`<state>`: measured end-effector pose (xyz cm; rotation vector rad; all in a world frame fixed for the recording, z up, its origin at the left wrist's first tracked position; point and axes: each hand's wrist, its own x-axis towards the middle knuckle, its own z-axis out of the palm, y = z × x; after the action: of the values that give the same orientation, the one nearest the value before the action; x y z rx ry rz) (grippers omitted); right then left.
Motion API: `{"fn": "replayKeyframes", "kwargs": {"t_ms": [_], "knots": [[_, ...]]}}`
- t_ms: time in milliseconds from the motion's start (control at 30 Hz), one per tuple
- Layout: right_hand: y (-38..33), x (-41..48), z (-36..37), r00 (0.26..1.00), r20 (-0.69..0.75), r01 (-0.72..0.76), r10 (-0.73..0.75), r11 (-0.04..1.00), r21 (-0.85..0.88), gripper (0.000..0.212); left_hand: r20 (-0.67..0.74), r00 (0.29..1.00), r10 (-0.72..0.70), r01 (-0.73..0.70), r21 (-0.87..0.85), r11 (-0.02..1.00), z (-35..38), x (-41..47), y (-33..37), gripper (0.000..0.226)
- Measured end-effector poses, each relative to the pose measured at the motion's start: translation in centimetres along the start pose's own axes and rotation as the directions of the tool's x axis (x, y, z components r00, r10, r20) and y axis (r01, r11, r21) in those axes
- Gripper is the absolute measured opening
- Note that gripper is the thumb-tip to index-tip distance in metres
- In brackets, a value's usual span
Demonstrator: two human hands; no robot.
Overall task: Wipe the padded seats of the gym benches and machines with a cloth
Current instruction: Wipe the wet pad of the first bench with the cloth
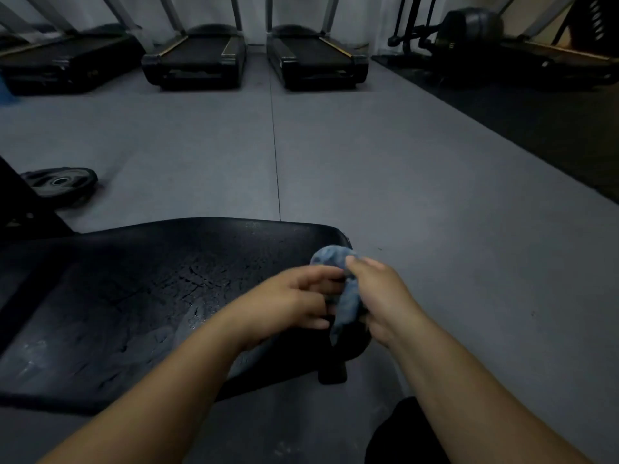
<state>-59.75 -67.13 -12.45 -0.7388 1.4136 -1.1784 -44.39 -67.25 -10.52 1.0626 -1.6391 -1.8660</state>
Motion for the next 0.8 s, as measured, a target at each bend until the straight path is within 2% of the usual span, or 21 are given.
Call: {"fn": "replayKeyframes", "kwargs": {"t_ms": [33,67,133,167,200,267,300,333,367,400,433,467,533,567,633,700,800], "knots": [[0.2,0.7,-0.5,0.999,-0.049,-0.021,0.023,0.999,0.05,0.026,-0.099,0.995,-0.013,0.01,-0.029,1.0,-0.7,0.2,0.1,0.047],[0.0,1.3,-1.0,0.996,-0.084,-0.033,0.041,0.995,0.097,0.026,-0.227,0.974,0.007,-0.003,0.017,1.0,-1.4,0.5,0.1,0.033],[-1.0,2.7,-1.8,0.992,-0.128,0.008,0.008,0.992,0.127,0.031,-0.467,0.87,0.161,-0.005,0.317,0.948,-3.4,1.5,-0.5,0.023],[-1.9,3.6,-1.8,0.987,-0.15,0.073,-0.061,0.995,0.07,0.036,-0.507,0.824,0.252,0.039,0.495,0.868,-4.2,2.0,-0.8,0.024],[-3.1,4.4,-1.5,0.973,-0.172,0.153,-0.152,0.988,-0.006,0.042,-0.504,0.806,0.309,0.091,0.623,0.777,-5.0,2.7,-1.0,0.028],[-4.9,5.8,0.1,0.885,-0.203,0.366,-0.419,0.896,-0.251,0.044,-0.474,0.807,0.354,0.135,0.73,0.67,-6.2,4.2,-1.4,0.036],[-5.0,6.5,0.9,0.822,-0.16,0.448,-0.546,0.794,-0.411,0.039,-0.456,0.804,0.381,0.133,0.762,0.634,-6.7,4.9,-1.5,0.039],[-4.5,7.3,1.8,0.79,-0.046,0.468,-0.612,0.649,-0.599,0.034,-0.436,0.799,0.414,0.125,0.793,0.596,-7.2,5.7,-1.8,0.041],[-3.5,7.9,2.5,0.806,0.115,0.445,-0.581,0.466,-0.765,0.033,-0.416,0.798,0.435,0.129,0.824,0.552,-7.6,6.3,-2.2,0.043],[-2.1,8.2,2.9,0.848,0.242,0.402,-0.471,0.274,-0.874,0.037,-0.402,0.804,0.438,0.152,0.852,0.501,-7.8,6.8,-2.9,0.047],[-1.0,8.5,3.1,0.884,0.277,0.356,-0.377,0.156,-0.922,0.041,-0.397,0.816,0.42,0.198,0.875,0.442,-8.1,7.3,-3.7,0.053],[-0.3,8.7,3.1,0.895,0.265,0.325,-0.358,0.118,-0.938,0.043,-0.398,0.829,0.393,0.25,0.892,0.376,-8.2,7.6,-4.5,0.056],[-0.2,9.3,3.4,0.871,0.168,0.271,-0.462,0.165,-0.948,0.042,-0.402,0.841,0.362,0.299,0.903,0.309,-8.4,8.1,-5.5,0.056],[-0.5,9.5,3.9,0.874,0.125,0.232,-0.469,0.178,-0.956,0.043,-0.404,0.84,0.361,0.303,0.903,0.305,-8.4,8.2,-5.6,0.058],[-0.6,10.3,5.3,0.948,0.057,0.114,-0.314,0.164,-0.98,0.056,-0.407,0.841,0.357,0.3,0.9,0.317,-8.4,8.4,-5.4,0.063],[0.0,11.5,6.9,0.985,0.006,0.03,-0.172,0.135,-0.99,0.068,-0.408,0.842,0.353,0.292,0.894,0.339,-8.6,8.4,-5.5,0.061],[0.1,13.2,8.0,0.97,0.092,0.112,-0.224,0.082,-0.99,0.063,-0.429,0.828,0.362,0.292,0.88,0.374,-8.6,8.5,-5.6,0.056]]}}
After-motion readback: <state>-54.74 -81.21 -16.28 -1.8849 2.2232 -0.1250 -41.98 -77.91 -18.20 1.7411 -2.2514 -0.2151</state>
